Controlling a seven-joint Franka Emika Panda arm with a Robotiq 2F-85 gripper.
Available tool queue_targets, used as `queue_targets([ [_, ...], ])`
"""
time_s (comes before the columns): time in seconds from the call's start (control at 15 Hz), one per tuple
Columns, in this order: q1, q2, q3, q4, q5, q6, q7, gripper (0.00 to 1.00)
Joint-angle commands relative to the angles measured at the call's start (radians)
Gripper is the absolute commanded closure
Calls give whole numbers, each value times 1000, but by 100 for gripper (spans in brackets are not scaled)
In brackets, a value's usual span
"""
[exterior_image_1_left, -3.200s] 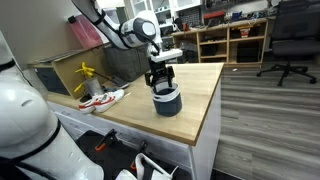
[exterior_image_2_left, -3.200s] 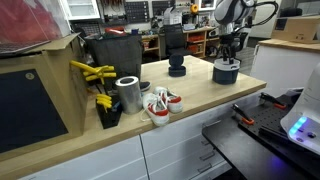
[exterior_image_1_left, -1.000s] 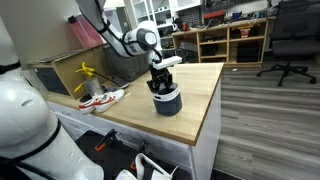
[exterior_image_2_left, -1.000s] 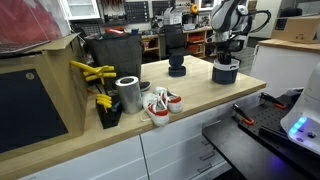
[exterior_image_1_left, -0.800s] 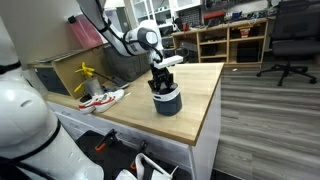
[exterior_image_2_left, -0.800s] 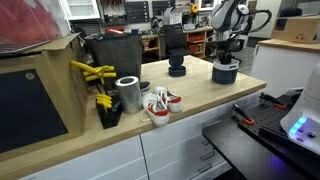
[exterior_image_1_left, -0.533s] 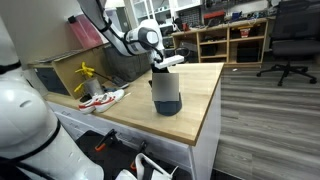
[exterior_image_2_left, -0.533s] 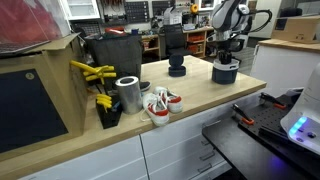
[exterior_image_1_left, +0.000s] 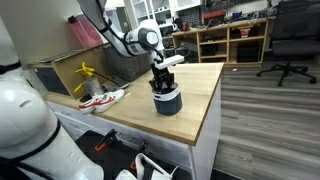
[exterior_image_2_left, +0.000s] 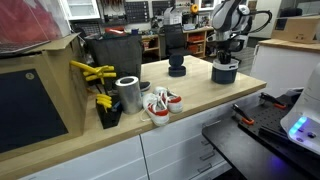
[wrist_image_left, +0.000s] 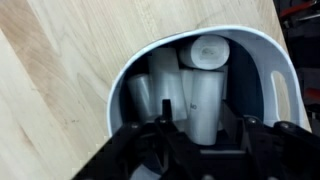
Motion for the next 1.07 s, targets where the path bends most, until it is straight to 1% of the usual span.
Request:
queue_targets([
  [0.0, 3, 2, 5, -25, -15, 47, 14, 44],
  [0.4, 8, 36, 3, -47, -52, 96, 24, 47],
  [0.87, 10, 57, -2, -60, -88, 136, 37, 47],
  [1.0, 13, 70, -6, -66, -112, 150, 50, 51],
])
